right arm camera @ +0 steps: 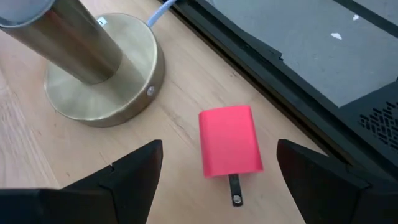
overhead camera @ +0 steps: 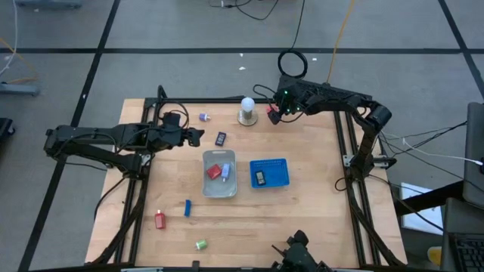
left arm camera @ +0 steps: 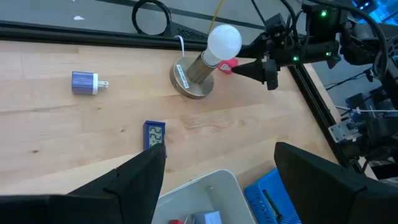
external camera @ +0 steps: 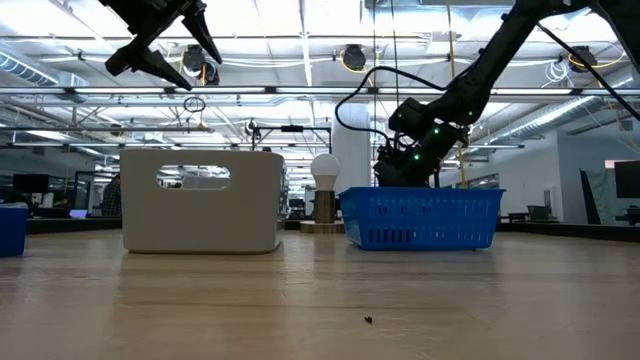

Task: Pick & Place Office items
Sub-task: Put the pink charger adapter into the gray bin

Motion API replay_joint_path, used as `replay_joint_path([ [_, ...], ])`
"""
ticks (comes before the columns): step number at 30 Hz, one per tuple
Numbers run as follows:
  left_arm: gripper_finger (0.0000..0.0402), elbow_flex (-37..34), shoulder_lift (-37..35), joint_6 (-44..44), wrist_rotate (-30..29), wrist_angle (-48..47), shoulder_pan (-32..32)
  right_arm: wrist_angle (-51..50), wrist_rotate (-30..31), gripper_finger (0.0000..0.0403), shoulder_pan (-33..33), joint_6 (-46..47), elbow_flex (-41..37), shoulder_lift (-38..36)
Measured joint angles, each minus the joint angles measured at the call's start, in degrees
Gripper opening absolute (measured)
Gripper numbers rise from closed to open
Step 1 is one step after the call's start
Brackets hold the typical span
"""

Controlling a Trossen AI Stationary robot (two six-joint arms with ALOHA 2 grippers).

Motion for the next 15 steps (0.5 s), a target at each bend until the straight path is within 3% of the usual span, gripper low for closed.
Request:
replay_joint_path([
  [15,0.0305,0.0,0.0,-0.5,0.0,0.0,0.0,-1.1,0.1,0.0306,-1.9,0.0,0.0,0.0],
])
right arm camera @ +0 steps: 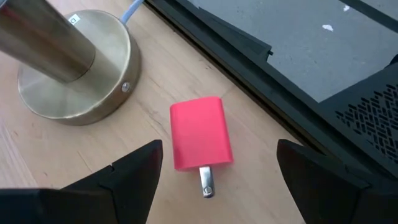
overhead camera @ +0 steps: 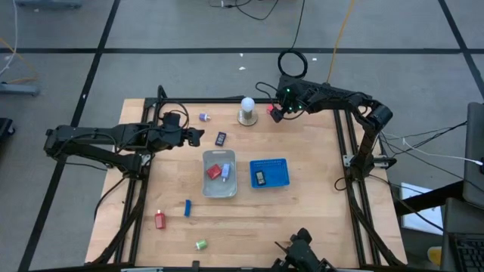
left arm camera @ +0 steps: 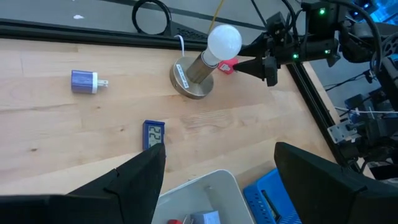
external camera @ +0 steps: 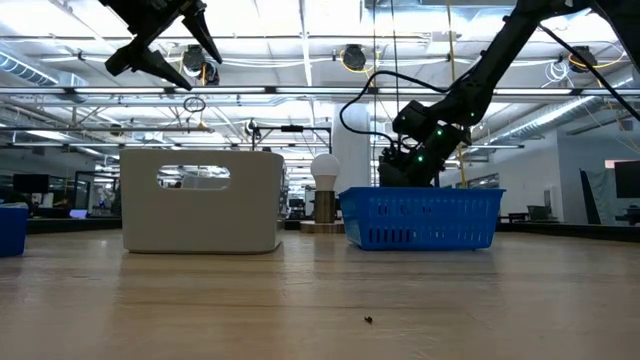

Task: Pick & Place Office items
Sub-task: Put the pink charger adapter into the gray bin

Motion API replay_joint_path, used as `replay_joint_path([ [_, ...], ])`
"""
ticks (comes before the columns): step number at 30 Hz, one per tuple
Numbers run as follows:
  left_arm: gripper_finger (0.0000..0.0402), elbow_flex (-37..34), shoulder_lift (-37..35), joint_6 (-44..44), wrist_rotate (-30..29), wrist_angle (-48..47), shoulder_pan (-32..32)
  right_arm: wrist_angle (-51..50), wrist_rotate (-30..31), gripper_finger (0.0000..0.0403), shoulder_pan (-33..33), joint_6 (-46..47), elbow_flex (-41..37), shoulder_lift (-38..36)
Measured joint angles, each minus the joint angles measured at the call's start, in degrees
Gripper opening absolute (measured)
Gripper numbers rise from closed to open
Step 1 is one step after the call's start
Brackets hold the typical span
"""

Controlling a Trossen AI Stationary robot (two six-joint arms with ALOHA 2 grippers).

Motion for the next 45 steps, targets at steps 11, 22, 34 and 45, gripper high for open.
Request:
replay_joint_path([
  [11,0.0305,0.0,0.0,-0.2,0.0,0.0,0.0,0.1,0.1,0.0306,0.0,-0.6,0.0,0.0],
  [22,0.0305,0.0,0.0,-0.6,-0.1,0.5,0.0,0.5,-4.7,0.0306,0.2,1.5,0.0,0.0],
  [34,0.0305,0.0,0.0,-3.5,-0.1,1.6,0.0,0.2,-5.8,0.0306,1.2,2.6,0.0,0.2],
  [45,0.0305,0.0,0.0,-5.5,0.4,2.1,0.0,2.9,-0.9,0.0301,4.7,3.0,0.2,4.5],
])
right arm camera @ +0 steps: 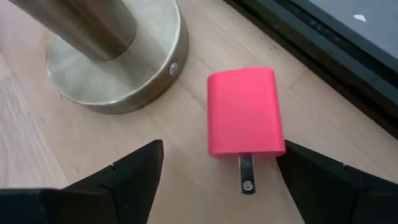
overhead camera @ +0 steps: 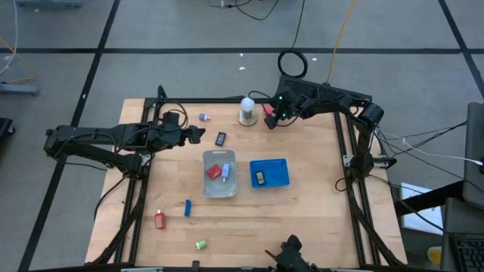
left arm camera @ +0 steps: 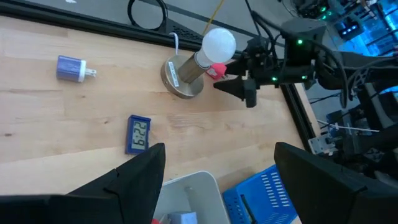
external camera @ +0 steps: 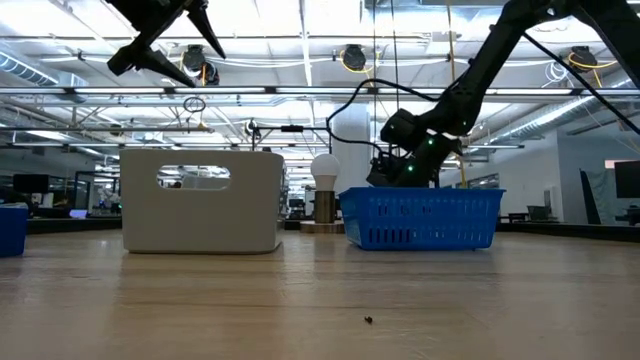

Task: Pick & Place Office items
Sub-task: Put the pink charger adapter into the gray bin

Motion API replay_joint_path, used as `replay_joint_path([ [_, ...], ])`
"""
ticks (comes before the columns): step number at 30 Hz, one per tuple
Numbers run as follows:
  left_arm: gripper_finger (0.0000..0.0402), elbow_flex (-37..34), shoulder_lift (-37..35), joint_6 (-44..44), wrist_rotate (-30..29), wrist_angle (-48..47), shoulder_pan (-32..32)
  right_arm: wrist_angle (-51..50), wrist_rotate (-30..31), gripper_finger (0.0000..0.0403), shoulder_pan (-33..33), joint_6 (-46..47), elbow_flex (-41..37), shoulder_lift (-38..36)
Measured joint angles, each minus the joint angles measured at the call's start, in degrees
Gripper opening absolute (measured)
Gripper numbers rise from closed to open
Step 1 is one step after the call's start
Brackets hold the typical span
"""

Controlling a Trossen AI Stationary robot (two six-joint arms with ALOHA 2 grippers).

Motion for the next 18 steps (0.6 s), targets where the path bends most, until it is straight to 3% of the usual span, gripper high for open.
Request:
replay_joint_path([
  [18,0.0305,0.0,0.0,0.5,1.0,4.6,-0.2,1.5,5.9,0.0191,0.7,-0.1,0.7,-0.2],
])
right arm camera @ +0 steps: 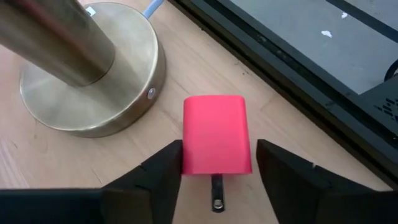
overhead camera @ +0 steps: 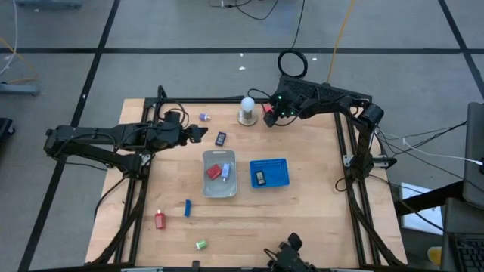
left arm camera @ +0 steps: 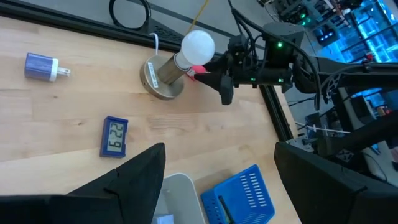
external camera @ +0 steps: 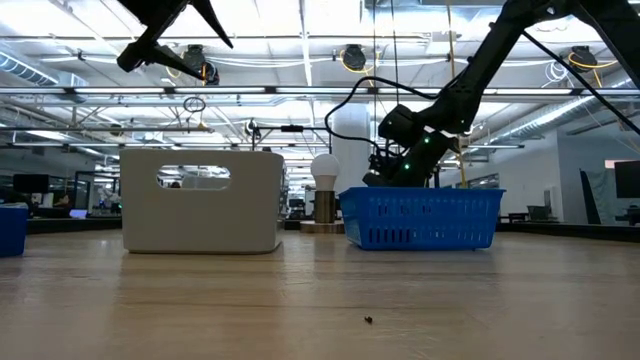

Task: Pick & Place Office items
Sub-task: Put the pink charger adapter into the gray bin

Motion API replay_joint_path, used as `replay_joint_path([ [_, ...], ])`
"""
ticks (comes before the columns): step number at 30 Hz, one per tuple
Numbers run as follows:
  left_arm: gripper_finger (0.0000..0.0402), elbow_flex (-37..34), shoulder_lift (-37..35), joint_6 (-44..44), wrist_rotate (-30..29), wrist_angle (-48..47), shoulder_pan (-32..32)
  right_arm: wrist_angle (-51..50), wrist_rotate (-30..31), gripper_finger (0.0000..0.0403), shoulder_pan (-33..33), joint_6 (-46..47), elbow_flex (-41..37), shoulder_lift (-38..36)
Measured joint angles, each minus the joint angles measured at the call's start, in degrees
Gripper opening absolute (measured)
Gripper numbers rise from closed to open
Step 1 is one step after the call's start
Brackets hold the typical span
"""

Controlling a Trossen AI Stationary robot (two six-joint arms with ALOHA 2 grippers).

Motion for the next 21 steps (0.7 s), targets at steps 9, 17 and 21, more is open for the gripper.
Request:
replay_joint_path([
  [9,0.0305,0.0,0.0,-0.1,0.0,0.1,0.0,0.0,-0.1,0.0145,0.0,-0.1,0.0,0.0],
  [17,0.0305,0.0,0.0,-0.1,0.0,0.1,0.0,-0.4,-0.6,0.0158,0.0,1.7,0.1,0.0],
  [21,0.0305,0.0,0.0,-0.1,0.1,0.1,0.0,-0.7,-3.5,0.0146,0.0,3.1,0.1,-0.1],
])
